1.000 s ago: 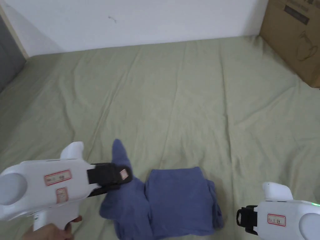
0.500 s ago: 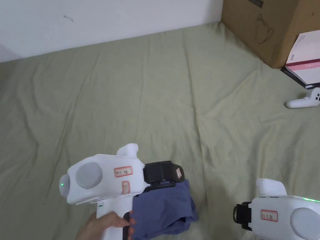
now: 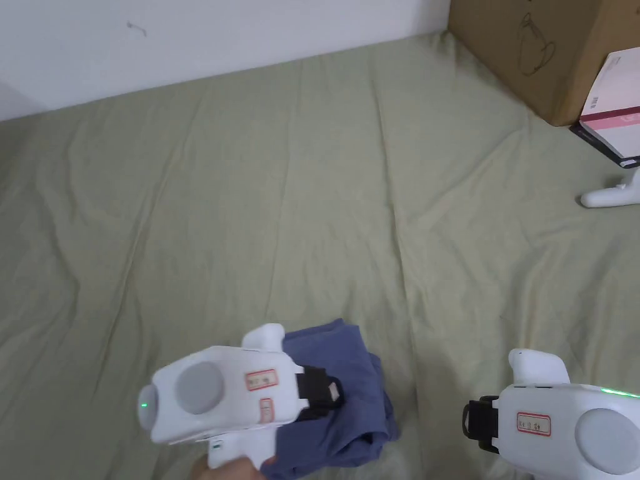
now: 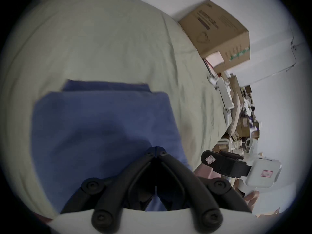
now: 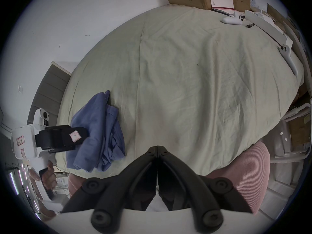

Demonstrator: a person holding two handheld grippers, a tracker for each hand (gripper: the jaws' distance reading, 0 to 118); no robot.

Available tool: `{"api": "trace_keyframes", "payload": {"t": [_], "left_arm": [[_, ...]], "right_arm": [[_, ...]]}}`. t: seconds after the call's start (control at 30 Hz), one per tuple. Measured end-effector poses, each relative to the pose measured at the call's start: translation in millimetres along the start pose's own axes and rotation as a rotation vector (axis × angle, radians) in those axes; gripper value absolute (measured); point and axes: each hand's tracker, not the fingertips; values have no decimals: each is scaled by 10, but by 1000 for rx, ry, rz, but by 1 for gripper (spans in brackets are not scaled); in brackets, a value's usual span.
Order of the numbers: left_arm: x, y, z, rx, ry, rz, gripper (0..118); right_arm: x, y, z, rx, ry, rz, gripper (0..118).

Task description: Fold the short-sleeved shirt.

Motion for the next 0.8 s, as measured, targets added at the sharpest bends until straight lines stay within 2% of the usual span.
{"api": "trace_keyframes", "payload": {"t": [0.13, 0.2, 0.3, 0.4, 0.47, 0.6, 0.8], "left_arm": [[271, -16, -291, -61, 9, -58, 0], [374, -25, -373, -81, -22, -79, 0], [505, -65, -445, -126, -145, -68, 0], [560, -133, -388, -109, -129, -114, 0], [450, -143, -261, -98, -136, -103, 0], [-2, -161, 320, 42, -143, 0, 0], [-832, -297, 1174, 236, 9, 140, 0]], "right_arm": [[29, -20, 27, 0, -8, 0, 0], [47, -26, 39, 0, -16, -4, 0], [63, -39, 80, 4, -24, -6, 0], [58, -36, 131, 12, -29, -7, 0], [37, -25, 162, 19, -35, -1, 0], [-82, 15, 173, 27, -32, 38, 0], [-535, 126, 43, 15, 42, 152, 0]]}}
